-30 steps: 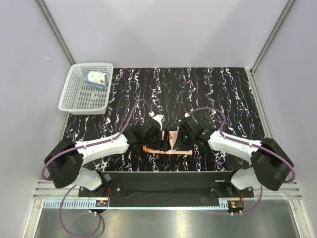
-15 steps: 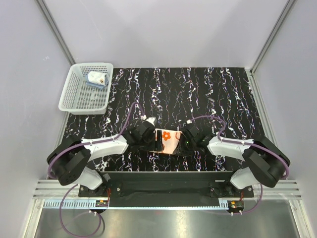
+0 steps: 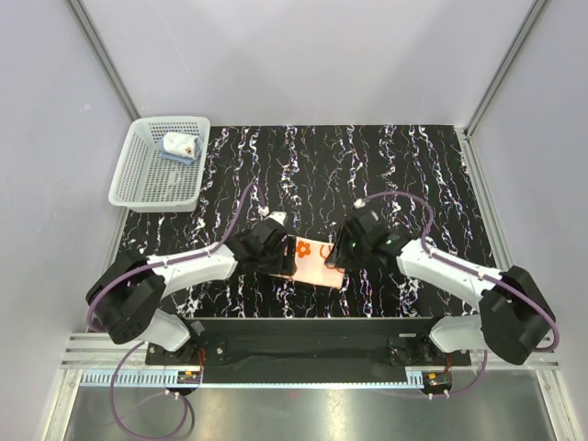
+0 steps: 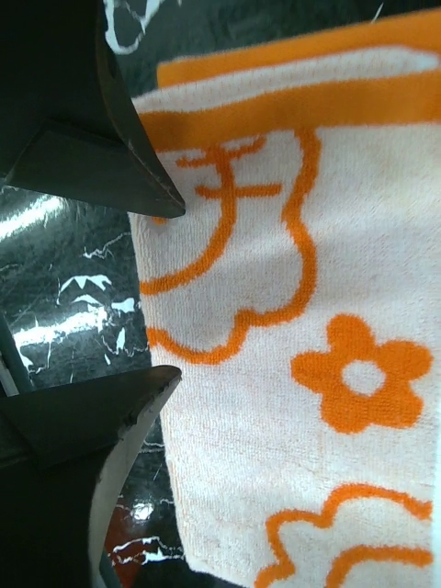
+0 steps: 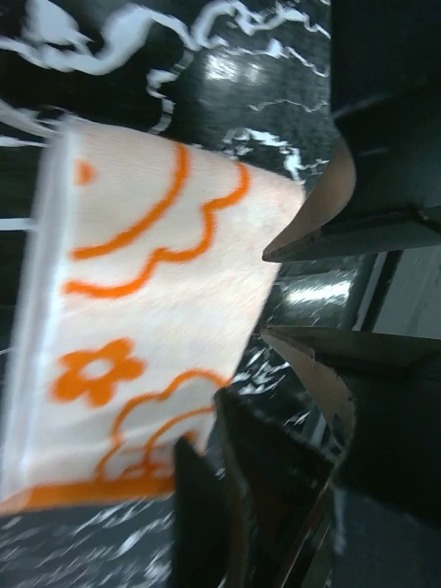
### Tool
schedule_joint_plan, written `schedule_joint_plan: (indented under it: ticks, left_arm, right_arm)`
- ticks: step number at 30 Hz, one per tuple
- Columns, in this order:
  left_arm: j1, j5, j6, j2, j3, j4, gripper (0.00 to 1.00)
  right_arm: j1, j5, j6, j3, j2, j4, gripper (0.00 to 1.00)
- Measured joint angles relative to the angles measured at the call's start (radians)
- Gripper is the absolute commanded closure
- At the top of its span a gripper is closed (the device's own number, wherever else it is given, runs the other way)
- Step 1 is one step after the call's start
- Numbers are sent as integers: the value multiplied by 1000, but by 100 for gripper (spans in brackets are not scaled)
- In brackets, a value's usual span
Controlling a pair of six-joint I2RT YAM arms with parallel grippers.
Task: Roll the towels
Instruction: Fold the towel, then roll the towel
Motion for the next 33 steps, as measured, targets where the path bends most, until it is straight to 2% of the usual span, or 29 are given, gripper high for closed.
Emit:
schedule_joint_plan:
  ticks: [6,12,14,23,33]
  left_arm:
    - [0,-51,48,-1,73,-78,28]
    - [11,-78,94,11,150,-126,27]
    - [20,-81,108,27,166,-127,27]
    - [149,-60,159,190,187,-101,28]
    - [222,-2,194,250,249,-36,28]
  right_arm:
    - [-167,-3,-58,87,66,16,64]
    - [-185,-7,-103,139,309,47,67]
    - [-190,-25,-104,141,340,71,67]
    - [-192,-50,-66,29,283,207,67]
    - [-190,-123,5,-108,187,285,66]
